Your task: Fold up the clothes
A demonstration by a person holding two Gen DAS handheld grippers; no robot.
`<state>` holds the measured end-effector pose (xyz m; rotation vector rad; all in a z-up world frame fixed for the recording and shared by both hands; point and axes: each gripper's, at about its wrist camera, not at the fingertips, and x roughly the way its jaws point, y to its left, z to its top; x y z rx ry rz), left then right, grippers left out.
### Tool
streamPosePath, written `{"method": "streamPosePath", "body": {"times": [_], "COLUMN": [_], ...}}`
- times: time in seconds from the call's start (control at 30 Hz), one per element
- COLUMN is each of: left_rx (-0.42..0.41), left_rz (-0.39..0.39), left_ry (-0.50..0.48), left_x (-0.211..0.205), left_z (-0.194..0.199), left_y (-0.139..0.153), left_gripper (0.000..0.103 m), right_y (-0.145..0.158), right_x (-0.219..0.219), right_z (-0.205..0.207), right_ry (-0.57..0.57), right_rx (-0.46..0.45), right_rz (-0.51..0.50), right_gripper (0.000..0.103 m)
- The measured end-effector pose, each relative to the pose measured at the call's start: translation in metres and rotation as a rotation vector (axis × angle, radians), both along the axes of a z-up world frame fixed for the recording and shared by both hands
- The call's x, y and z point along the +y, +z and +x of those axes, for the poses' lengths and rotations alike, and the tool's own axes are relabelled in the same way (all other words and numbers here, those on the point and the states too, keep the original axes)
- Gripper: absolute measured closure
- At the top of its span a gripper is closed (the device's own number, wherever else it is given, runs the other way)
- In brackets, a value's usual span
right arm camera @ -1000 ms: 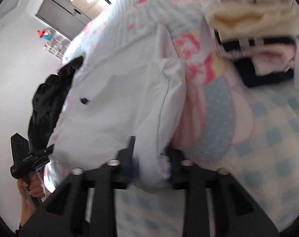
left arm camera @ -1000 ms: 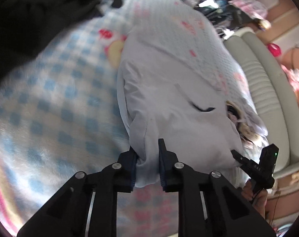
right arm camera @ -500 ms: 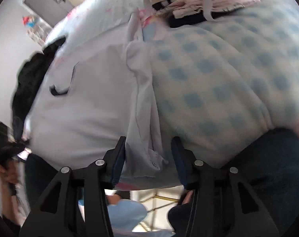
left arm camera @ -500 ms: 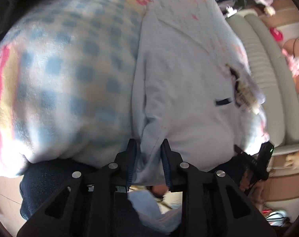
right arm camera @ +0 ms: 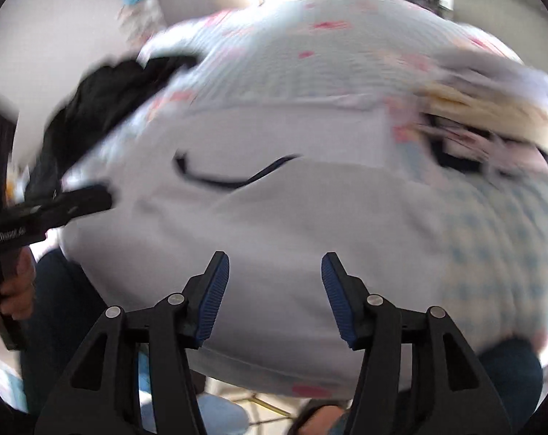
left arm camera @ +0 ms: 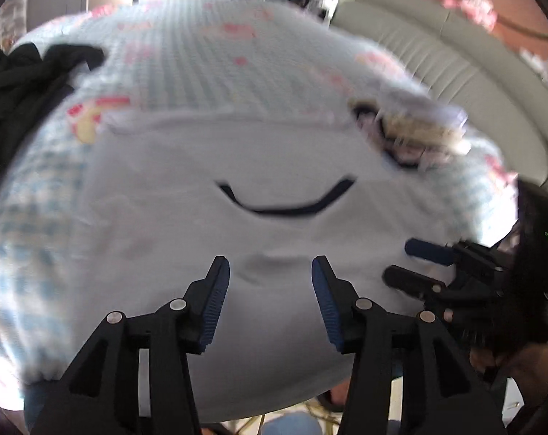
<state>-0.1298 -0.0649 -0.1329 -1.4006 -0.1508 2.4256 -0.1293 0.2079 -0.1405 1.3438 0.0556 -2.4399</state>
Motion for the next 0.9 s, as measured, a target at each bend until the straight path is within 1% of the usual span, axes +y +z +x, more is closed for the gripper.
{"method": "streamPosePath", "body": {"times": [0.03, 0.1, 0.13, 0.17, 0.23, 0.33, 0.4, 0.43, 0.5, 0.53, 0.57, 0.67, 0.73, 0.8, 0.9], "left_rx": [-0.03, -0.067, -0.085, -0.096, -0.111, -0.115, -0.124, -0.133, -0.121, -0.104, -0.086, -0.027, -0.028, -0.056, -0.121], "left_rz": [-0.034, -0.053, -0.062, -0.044, -0.017, -0.016, -0.015, -0.011, -0.021, -0.018, -0.015, 0.001, 0.022, 0.002, -0.02], "left_ry": [0.012, 0.06, 0.084, 0.104, 0.133, 0.167, 0.182, 0.184, 0.17, 0.153, 0.134, 0.079, 0.033, 0.016, 0.027], "left_x": [0.002, -0.007, -0.013, -0.022, -0.04, -0.059, -0.067, -0.069, -0.066, -0.06, -0.053, -0.035, -0.018, -0.01, -0.009], "left_z": [-0.005, -0.008, -0.009, -0.007, -0.005, -0.002, 0.001, 0.003, 0.007, 0.011, 0.014, 0.026, 0.029, 0.033, 0.029], "left_y": [-0.008, -0.022, -0.029, -0.033, -0.038, -0.036, -0.032, -0.029, -0.019, -0.014, -0.009, 0.004, 0.003, -0.006, -0.023], "left_gripper": [0.054, 0.054, 0.058, 0.068, 0.075, 0.077, 0.079, 0.078, 0.073, 0.067, 0.064, 0.062, 0.062, 0.062, 0.062], "right_y": [-0.002, -0.007, -0.009, -0.013, -0.02, -0.026, -0.024, -0.023, -0.021, -0.019, -0.017, -0.009, -0.005, -0.004, -0.014], "right_x": [-0.005, -0.013, -0.013, -0.012, -0.011, -0.011, -0.01, -0.01, -0.013, -0.014, -0.015, -0.015, -0.016, -0.017, -0.017], "right_z": [-0.001, -0.004, -0.006, -0.008, -0.011, -0.012, -0.011, -0.012, -0.014, -0.014, -0.013, -0.009, -0.004, 0.0, 0.003], "right_ry": [0.003, 0.007, -0.003, -0.011, -0.017, -0.01, -0.01, -0.014, -0.022, -0.026, -0.03, -0.041, -0.041, -0.034, -0.032], "right_rx": [-0.002, -0.008, -0.022, -0.037, -0.059, -0.067, -0.071, -0.075, -0.08, -0.082, -0.081, -0.077, -0.072, -0.073, -0.087], "right_rz": [-0.006, -0.021, -0.04, -0.053, -0.06, -0.054, -0.048, -0.042, -0.029, -0.023, -0.017, -0.023, -0.042, -0.056, -0.021], "right_gripper": [0.049, 0.048, 0.048, 0.048, 0.049, 0.05, 0.05, 0.05, 0.05, 0.05, 0.049, 0.049, 0.048, 0.047, 0.047]}}
